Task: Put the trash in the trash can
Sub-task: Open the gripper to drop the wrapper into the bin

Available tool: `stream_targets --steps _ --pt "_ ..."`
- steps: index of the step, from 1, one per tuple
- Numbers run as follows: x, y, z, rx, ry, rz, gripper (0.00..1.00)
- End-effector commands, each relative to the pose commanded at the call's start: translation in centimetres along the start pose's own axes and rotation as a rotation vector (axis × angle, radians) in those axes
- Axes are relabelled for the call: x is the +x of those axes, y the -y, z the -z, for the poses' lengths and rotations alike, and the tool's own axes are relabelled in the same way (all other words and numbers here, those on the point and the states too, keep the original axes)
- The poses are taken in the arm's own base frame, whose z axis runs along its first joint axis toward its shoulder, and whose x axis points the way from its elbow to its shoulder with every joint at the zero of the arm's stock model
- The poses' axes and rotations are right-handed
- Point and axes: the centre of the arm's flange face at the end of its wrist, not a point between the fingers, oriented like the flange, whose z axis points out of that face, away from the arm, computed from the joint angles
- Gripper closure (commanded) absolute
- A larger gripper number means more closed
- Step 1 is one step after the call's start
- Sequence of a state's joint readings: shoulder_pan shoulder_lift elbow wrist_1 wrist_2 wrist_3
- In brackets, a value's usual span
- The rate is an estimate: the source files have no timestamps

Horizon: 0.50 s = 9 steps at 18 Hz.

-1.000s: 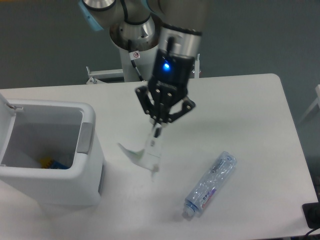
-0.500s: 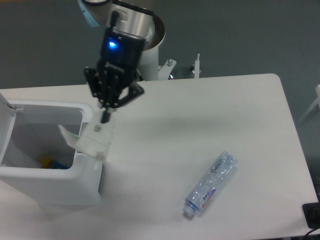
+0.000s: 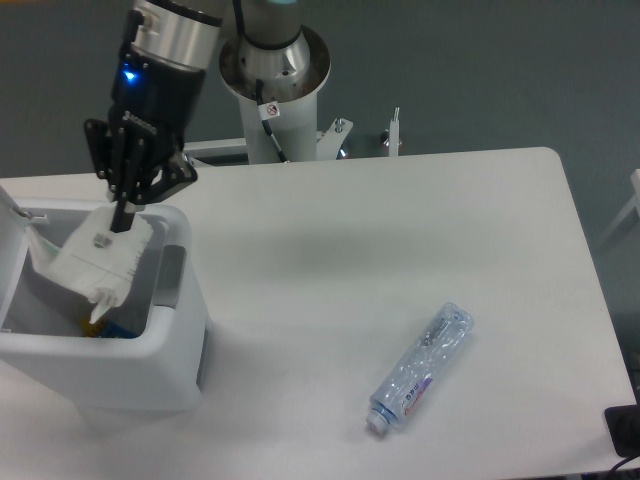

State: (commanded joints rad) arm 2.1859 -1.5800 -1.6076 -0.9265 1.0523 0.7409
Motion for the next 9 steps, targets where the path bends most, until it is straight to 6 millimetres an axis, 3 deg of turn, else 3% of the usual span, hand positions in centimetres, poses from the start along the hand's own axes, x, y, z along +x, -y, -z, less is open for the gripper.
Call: stream_targets --steps 2,6,9 --pt "-0.1 -0.1 0.0 -0.002 -0.001 0.013 0.18" --pt "-1.2 -0.4 -0.8 -0.010 -0.001 0.030 0.14" --pt "-5.2 -2.4 -0.5 -0.023 0.039 0.088 0.05"
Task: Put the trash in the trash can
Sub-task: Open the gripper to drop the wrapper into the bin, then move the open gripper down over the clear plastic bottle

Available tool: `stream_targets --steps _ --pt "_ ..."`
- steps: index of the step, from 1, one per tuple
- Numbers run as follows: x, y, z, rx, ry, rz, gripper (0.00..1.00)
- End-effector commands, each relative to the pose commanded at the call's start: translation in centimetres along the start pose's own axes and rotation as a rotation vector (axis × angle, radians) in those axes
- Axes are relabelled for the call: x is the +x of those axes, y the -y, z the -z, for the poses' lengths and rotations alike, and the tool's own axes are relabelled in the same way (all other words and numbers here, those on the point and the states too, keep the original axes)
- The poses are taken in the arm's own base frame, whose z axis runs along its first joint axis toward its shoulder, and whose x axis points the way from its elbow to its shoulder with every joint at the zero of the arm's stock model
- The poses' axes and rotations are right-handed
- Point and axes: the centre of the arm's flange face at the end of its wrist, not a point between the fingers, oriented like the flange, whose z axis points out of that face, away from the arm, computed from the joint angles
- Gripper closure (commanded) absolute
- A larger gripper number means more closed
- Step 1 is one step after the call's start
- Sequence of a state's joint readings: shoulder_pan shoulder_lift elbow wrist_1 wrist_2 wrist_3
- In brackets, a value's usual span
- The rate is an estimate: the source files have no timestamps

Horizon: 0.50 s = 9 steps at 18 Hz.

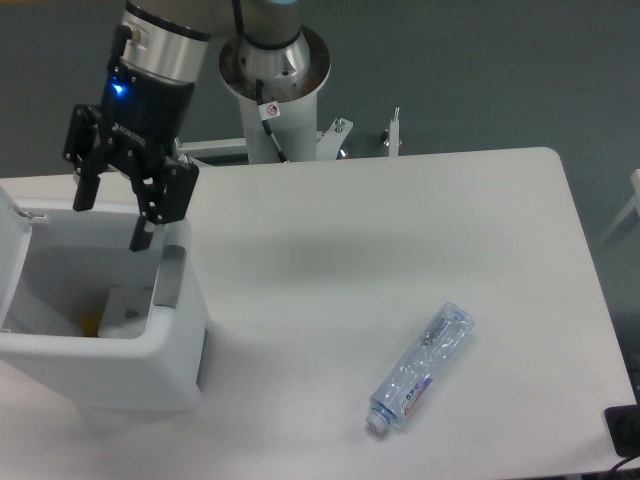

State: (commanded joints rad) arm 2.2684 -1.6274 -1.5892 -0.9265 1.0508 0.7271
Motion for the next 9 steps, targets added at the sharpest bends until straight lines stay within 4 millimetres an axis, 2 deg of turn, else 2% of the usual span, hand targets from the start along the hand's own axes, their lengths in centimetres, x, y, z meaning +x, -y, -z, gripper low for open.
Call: stream_targets --steps 2,9 --pt "-2.3 -1.3 -0.1 -0.013 0.017 0.038 0.01" --pt "-10.5 -5.6 -0.3 -0.046 0.078 0.151 0.00"
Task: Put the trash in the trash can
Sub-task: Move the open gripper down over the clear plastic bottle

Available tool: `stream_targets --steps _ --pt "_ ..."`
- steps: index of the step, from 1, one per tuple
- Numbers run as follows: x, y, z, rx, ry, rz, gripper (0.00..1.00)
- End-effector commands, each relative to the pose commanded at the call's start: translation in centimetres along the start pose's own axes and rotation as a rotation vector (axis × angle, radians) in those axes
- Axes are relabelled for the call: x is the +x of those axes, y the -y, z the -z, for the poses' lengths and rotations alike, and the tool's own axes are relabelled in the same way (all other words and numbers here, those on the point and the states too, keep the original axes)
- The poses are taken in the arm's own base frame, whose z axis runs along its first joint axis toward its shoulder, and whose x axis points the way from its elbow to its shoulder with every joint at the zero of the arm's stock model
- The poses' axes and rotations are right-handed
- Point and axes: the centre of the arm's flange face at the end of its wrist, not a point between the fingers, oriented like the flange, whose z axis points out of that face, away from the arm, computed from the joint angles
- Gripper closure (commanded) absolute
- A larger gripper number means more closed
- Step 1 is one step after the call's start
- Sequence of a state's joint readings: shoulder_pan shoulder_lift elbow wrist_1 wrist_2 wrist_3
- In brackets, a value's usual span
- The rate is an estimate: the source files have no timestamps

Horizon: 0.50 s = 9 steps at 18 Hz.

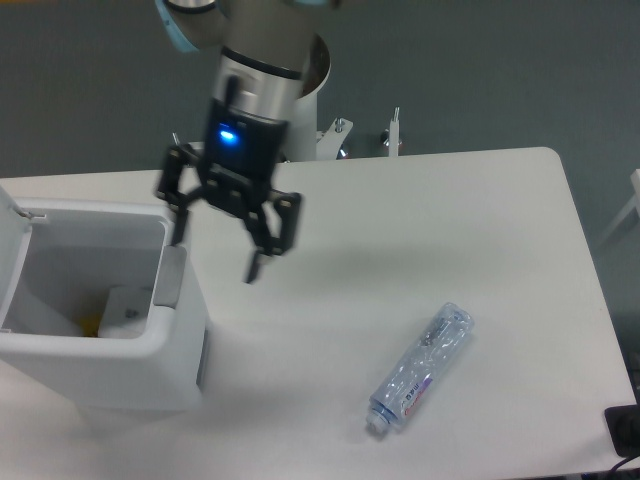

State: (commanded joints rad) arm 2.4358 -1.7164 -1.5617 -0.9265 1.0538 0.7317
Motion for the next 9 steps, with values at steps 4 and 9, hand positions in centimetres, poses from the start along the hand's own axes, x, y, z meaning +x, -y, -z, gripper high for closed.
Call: stream_targets --steps 4,9 --pt "-3.7 -1.9 -3.0 -0.037 -0.009 0.043 0.00" --pt "-6.5 -5.5 -8.5 -0.128 -0.038 0.018 0.00"
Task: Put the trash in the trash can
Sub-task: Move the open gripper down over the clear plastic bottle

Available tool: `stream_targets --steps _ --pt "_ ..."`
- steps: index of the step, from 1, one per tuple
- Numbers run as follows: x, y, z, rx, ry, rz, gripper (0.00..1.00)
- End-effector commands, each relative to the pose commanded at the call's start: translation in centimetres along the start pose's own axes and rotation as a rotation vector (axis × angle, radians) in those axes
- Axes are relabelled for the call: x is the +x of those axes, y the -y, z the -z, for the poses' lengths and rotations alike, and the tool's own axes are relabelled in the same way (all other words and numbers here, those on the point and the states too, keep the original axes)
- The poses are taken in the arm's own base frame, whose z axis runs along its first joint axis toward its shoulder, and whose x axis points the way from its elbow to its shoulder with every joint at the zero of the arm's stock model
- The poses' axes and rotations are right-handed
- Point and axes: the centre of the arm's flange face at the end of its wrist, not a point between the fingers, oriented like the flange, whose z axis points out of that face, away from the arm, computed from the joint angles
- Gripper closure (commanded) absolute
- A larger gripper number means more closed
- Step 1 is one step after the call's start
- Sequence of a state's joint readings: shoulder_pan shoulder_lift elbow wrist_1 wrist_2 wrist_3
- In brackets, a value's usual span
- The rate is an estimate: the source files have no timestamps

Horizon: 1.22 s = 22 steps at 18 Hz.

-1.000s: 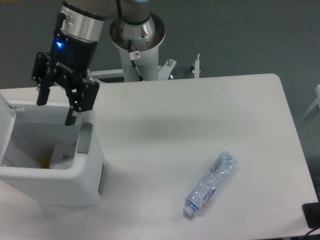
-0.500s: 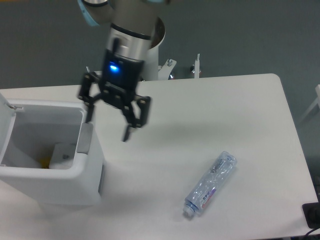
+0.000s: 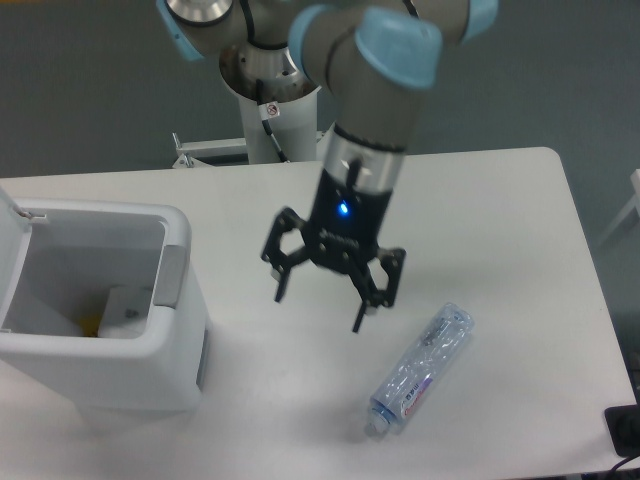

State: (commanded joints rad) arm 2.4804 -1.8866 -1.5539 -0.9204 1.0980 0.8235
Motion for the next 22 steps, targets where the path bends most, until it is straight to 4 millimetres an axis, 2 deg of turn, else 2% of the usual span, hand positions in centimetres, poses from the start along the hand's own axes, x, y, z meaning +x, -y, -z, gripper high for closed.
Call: stream_targets --steps 4,6,12,15,22 --pt "-2.5 -2.9 -3.9 -0.182 0.078 -0.027 0.00" --pt "-3.5 -3.6 -4.8 -0.257 0.120 -0.061 0.00" --pt "-5.3 -4.0 -8.6 -0.339 0.134 -0.093 0.00" --pt "-4.7 -4.3 -12.3 -0.440 0.150 -0.124 0.00" --pt "-5.9 -3.9 -15.7 -0.486 0.163 -0.138 0.00"
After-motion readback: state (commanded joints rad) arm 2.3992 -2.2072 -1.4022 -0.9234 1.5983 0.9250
